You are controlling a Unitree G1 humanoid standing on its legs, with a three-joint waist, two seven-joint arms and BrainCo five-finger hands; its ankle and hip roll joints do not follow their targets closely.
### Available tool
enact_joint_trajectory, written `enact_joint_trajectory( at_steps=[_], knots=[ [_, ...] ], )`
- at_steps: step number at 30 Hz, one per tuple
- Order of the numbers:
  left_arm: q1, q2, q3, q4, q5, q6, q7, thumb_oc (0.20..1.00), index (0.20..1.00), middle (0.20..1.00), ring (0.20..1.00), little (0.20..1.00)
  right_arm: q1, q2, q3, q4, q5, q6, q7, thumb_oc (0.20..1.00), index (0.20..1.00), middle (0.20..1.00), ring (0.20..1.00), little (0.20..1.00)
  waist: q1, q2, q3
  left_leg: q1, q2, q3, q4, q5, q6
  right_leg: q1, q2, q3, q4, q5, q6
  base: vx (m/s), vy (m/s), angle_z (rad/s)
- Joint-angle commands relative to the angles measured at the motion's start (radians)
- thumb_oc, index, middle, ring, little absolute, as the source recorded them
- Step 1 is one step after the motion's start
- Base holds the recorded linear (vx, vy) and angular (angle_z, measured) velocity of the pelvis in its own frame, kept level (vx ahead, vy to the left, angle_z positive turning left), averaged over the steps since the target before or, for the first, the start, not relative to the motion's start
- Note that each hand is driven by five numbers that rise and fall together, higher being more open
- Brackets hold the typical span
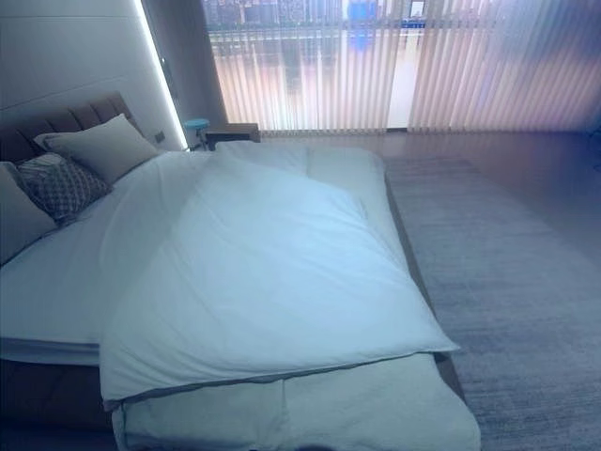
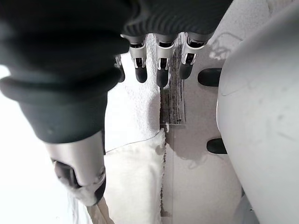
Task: Make the bed
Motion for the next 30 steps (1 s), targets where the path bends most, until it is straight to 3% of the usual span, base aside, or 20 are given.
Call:
enact_joint_trajectory(
  at_steps=[1, 7, 13, 16, 17, 18, 19, 20, 25, 30],
  knots=[
    [-0.087, -0.029, 0.05, 0.091, -0.024, -0.006, -0.016, 1.0, 1.0, 1.0, 1.0, 1.0, -0.055, 0.022, 0.005, 0.068, 0.004, -0.031, 0.008, 1.0, 1.0, 1.0, 1.0, 1.0, -0.02, -0.041, -0.011, 0.006, 0.0, 0.021, 0.001, -0.036, 0.014, 0.045, -0.085, -0.015, 0.01, -0.045, 0.11, 0.03, -0.006, -0.09],
    [-0.094, -0.037, 0.066, 0.089, -0.069, -0.004, -0.017, 1.0, 1.0, 1.0, 1.0, 1.0, -0.044, 0.013, -0.005, 0.067, 0.007, -0.032, 0.007, 1.0, 1.0, 1.0, 1.0, 1.0, -0.02, -0.034, -0.003, -0.008, 0.0, 0.018, 0.001, -0.026, 0.009, 0.034, -0.085, -0.02, 0.01, -0.045, 0.107, 0.01, -0.02, -0.06],
    [-0.117, -0.04, 0.127, 0.031, -0.266, -0.042, 0.041, 1.0, 1.0, 1.0, 1.0, 1.0, -0.042, 0.003, 0.005, 0.039, 0.036, -0.047, -0.006, 1.0, 1.0, 1.0, 1.0, 1.0, -0.017, -0.04, 0.035, -0.074, 0.009, 0.0, 0.001, 0.005, -0.006, -0.019, -0.078, -0.036, 0.01, -0.034, 0.106, -0.07, -0.049, 0.02],
    [-0.149, -0.04, 0.147, -0.003, -0.385, -0.05, 0.048, 1.0, 1.0, 1.0, 1.0, 1.0, -0.058, -0.01, 0.025, -0.006, 0.067, -0.056, -0.002, 1.0, 1.0, 1.0, 1.0, 1.0, -0.018, -0.052, 0.074, -0.123, 0.011, -0.007, 0.001, 0.019, -0.009, -0.062, -0.071, -0.04, 0.01, -0.024, 0.105, -0.12, -0.041, 0.06],
    [-0.186, -0.038, 0.168, -0.032, -0.485, -0.058, 0.062, 1.0, 1.0, 1.0, 1.0, 1.0, -0.077, -0.023, 0.034, -0.045, 0.106, -0.061, 0.001, 1.0, 1.0, 1.0, 1.0, 1.0, -0.02, -0.064, 0.12, -0.149, 0.011, -0.01, 0.001, 0.036, -0.009, -0.086, -0.067, -0.046, 0.01, -0.006, 0.101, -0.09, -0.016, 0.06],
    [-0.187, -0.038, 0.168, -0.032, -0.485, -0.058, 0.062, 1.0, 1.0, 1.0, 1.0, 1.0, -0.077, -0.023, 0.034, -0.045, 0.106, -0.061, 0.001, 1.0, 1.0, 1.0, 1.0, 1.0, -0.02, -0.064, 0.12, -0.149, 0.011, -0.01, 0.001, 0.036, -0.009, -0.086, -0.067, -0.046, 0.01, -0.006, 0.101, -0.24, -0.017, 0.05],
    [-0.234, -0.035, 0.182, -0.058, -0.562, -0.064, 0.08, 1.0, 1.0, 1.0, 1.0, 1.0, -0.11, -0.035, 0.044, -0.077, 0.142, -0.066, -0.003, 1.0, 1.0, 1.0, 1.0, 1.0, -0.021, -0.073, 0.174, -0.184, 0.014, -0.01, 0.01, 0.05, -0.004, -0.149, -0.064, -0.043, 0.07, -0.01, 0.095, -0.15, 0.0, 0.01],
    [-0.235, -0.035, 0.182, -0.058, -0.563, -0.064, 0.08, 1.0, 1.0, 1.0, 1.0, 1.0, -0.111, -0.035, 0.044, -0.077, 0.142, -0.066, -0.003, 1.0, 1.0, 1.0, 1.0, 1.0, -0.021, -0.073, 0.173, -0.186, 0.014, -0.01, 0.012, 0.05, -0.004, -0.152, -0.064, -0.042, 0.072, -0.011, 0.095, -0.25, 0.009, -0.05],
    [-0.363, -0.018, 0.24, -0.141, -0.739, -0.087, 0.124, 1.0, 1.0, 1.0, 1.0, 1.0, -0.156, -0.061, 0.058, -0.202, 0.208, -0.067, -0.015, 1.0, 1.0, 1.0, 1.0, 1.0, -0.037, -0.094, 0.256, -0.409, 0.003, -0.024, 0.227, 0.018, -0.005, -0.326, -0.081, -0.062, 0.231, -0.044, 0.092, -0.19, -0.001, 0.04],
    [-0.431, -0.007, 0.307, -0.188, -0.832, -0.122, 0.15, 1.0, 1.0, 1.0, 1.0, 1.0, -0.186, -0.076, 0.067, -0.276, 0.23, -0.072, -0.017, 1.0, 1.0, 1.0, 1.0, 1.0, -0.048, -0.092, 0.278, -0.552, 0.016, -0.018, 0.361, -0.029, 0.0, -0.478, -0.098, -0.05, 0.342, -0.056, 0.098, -0.13, 0.053, 0.11]
  ],
)
